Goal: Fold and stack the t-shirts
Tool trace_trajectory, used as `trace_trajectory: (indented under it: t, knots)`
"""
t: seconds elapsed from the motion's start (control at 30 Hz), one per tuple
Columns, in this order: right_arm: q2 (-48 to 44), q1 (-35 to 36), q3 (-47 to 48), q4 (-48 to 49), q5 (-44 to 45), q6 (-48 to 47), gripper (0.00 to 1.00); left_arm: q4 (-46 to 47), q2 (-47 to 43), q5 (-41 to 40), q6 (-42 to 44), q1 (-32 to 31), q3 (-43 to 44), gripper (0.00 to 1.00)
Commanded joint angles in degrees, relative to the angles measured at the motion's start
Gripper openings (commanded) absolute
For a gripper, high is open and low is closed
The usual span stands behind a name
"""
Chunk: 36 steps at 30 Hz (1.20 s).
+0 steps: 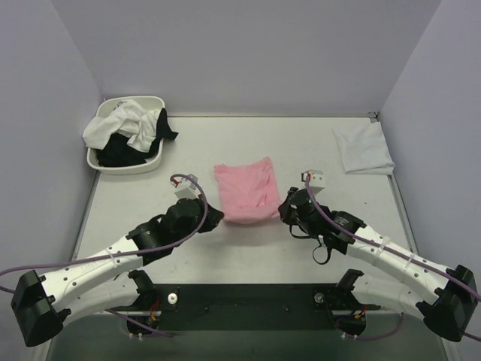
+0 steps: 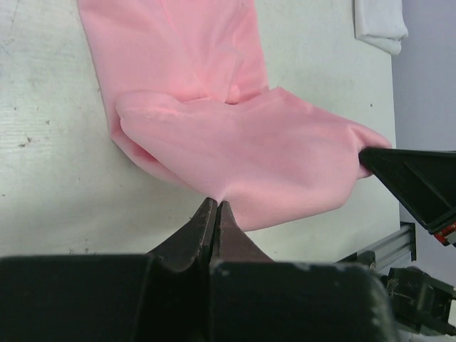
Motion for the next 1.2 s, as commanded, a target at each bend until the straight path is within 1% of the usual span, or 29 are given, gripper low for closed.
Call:
trace_trajectory:
  t: [0.0,0.13,0.4,0.53,0.73,0.9,1.17]
  knots:
    - [3.3,-3.1,5.5,0.1,-2.0,-4.9,0.0,4.8,3.5,4.2,4.6,5.3,4.5,0.0]
    - [9.2,-7.3,9.2,1.8,-7.1,-5.8,0.0,6.9,7.3,6.8,5.3,9.3,5.8,0.0]
    - [20.7,-11.7,16.5,4.2,-12.2,-7.4,0.0,12.0,15.5,10.8,5.3,14.7,7.1,0.0]
    - [24.4,-14.3,18.9,5.5,-14.3,-8.3,0.0,12.9,18.1,12.5,5.3,17.5,8.7,0.0]
    - [28.7,-18.2,23.2,6.4,-17.5,-8.5,0.0,13.0,20.9,15.2,6.3,21.2,13.5,0.0]
    - [32.2,-19.7,27.4,6.4,-19.8,-8.9,0.0,12.7,24.2,17.1,7.1,23.2,18.2,0.0]
    - [38.9,-21.1,36.4,4.7,-22.3,-8.9,0.0,13.0,28.9,19.0,7.2,25.4,21.6,0.0]
